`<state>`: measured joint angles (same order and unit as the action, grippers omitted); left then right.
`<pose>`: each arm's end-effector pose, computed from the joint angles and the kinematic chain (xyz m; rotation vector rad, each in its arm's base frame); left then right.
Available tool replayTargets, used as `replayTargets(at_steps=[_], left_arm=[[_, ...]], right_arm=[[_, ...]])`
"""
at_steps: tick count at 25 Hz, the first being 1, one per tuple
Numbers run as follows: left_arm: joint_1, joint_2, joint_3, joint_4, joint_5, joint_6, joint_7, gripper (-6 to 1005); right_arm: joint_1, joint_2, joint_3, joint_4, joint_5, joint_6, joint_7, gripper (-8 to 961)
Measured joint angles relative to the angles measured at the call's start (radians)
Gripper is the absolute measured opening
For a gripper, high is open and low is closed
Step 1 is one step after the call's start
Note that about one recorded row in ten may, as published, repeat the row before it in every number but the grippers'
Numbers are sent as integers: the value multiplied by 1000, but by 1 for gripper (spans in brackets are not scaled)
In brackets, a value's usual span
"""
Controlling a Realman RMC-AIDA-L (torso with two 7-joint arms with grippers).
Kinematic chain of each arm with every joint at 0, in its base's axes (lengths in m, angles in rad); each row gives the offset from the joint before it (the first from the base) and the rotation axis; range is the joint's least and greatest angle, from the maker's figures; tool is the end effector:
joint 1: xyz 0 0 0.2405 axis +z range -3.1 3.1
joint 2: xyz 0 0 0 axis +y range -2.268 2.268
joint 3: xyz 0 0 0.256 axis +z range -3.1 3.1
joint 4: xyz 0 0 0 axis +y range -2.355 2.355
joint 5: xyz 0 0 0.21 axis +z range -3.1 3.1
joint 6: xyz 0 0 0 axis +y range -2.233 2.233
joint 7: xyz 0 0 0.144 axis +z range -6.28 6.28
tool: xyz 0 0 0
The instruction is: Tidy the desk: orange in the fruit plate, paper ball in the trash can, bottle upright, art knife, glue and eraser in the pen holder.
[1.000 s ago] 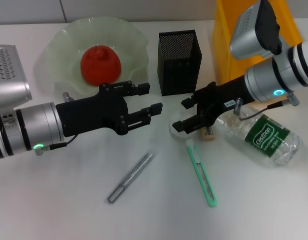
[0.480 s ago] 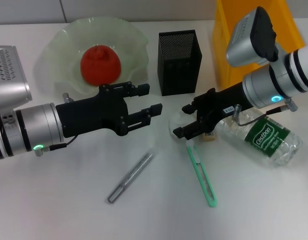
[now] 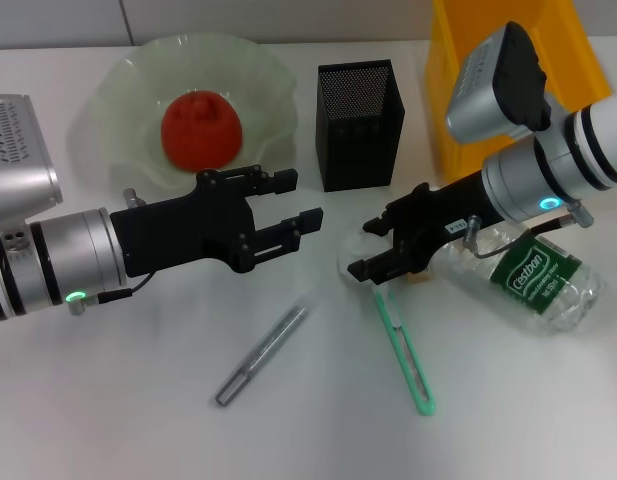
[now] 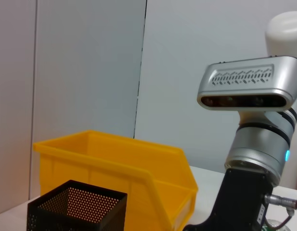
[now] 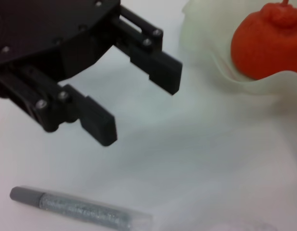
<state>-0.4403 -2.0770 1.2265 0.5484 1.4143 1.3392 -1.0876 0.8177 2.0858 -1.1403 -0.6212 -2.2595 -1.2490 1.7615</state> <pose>-0.2438 0.3177 -0.0497 -2.6622 -0.3945 -0.8433 0.2009 0.3825 -0.0679 -2.9600 0.5405 -0.0786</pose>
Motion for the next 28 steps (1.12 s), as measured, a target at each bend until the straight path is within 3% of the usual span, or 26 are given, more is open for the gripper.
replayTargets(at_steps=[6,13,19,20,22,23,26,28], left_arm=[[-1,0,-1,-1,0,1,0,560],[-1,-1,-3,-1,-6,2,0,560],[2,0,-2,-2,-65,4,18,560],[3,0,-1,-2,-71,4,24,560],[3,0,1,-2,-76,3,29,560],[3,0,1,-2,-76,3,29,560],[-1,-2,2,-5,-77,-1,39,560],[-6,-2,3,-10,-80,-4,44,560]], right_arm=[[-4,0,-3,0,0,7,2,588],[-48,-1,6,-67,27,-6,5,556],[-189,-4,7,-283,151,-71,7,538],[-254,-4,7,-368,204,-75,3,538],[-320,-4,7,-440,260,-75,-8,537],[-320,-4,7,-440,260,-75,-8,535],[-434,-4,48,-498,417,-70,-114,534],[-456,-4,71,-498,460,-66,-146,535]])
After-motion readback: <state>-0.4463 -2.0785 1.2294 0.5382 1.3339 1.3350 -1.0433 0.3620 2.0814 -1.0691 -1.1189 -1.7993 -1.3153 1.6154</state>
